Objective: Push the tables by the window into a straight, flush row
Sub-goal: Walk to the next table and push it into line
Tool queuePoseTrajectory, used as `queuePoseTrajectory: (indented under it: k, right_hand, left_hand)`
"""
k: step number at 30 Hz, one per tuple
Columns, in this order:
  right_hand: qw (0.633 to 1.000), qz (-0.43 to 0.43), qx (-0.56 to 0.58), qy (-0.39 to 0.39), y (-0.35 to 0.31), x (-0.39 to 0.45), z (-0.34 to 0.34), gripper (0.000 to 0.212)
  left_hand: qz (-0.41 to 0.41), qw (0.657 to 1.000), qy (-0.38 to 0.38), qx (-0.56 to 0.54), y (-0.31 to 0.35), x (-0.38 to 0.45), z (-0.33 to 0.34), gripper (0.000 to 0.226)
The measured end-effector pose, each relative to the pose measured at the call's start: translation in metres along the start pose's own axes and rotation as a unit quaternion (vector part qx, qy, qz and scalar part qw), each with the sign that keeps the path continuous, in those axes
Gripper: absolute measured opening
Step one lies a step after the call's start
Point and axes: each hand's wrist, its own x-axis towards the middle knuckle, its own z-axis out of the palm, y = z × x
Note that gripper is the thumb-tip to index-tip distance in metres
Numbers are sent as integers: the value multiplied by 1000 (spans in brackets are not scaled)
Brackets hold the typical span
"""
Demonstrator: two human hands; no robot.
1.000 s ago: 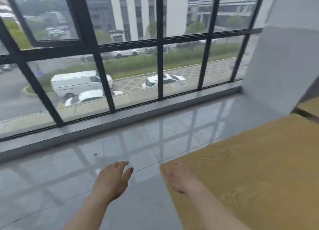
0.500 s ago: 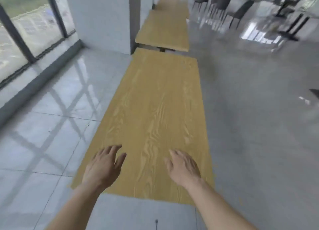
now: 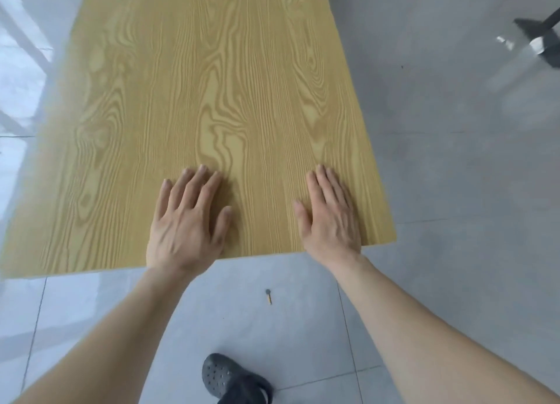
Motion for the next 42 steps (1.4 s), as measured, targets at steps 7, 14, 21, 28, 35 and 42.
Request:
queuePoseTrajectory:
  k: [7, 14, 21, 28, 35, 42]
  right_hand:
    - [998, -18, 18, 62, 6, 1, 8, 62]
    - [997, -29, 16, 74, 8, 6, 10, 61]
    - [996, -37, 18, 84, 11, 26, 10, 62]
    - [996, -39, 23, 81, 16, 66, 9, 64]
    - [996, -40, 24, 76, 23, 124, 9, 66]
    - [995, -35, 29, 87, 21, 180, 12, 65]
  left_hand:
    - [-14, 1000, 13, -3, 2, 0, -2, 63]
    - [-20, 1000, 0, 14, 3, 8, -2, 65]
    - [-22, 1000, 3, 19, 2, 26, -2, 66]
    - [-21, 999, 11, 27, 3, 64, -1, 66]
    - [-21, 999, 19, 29, -3, 121, 5, 65]
    - [-25, 999, 33, 31, -13, 172, 6, 64]
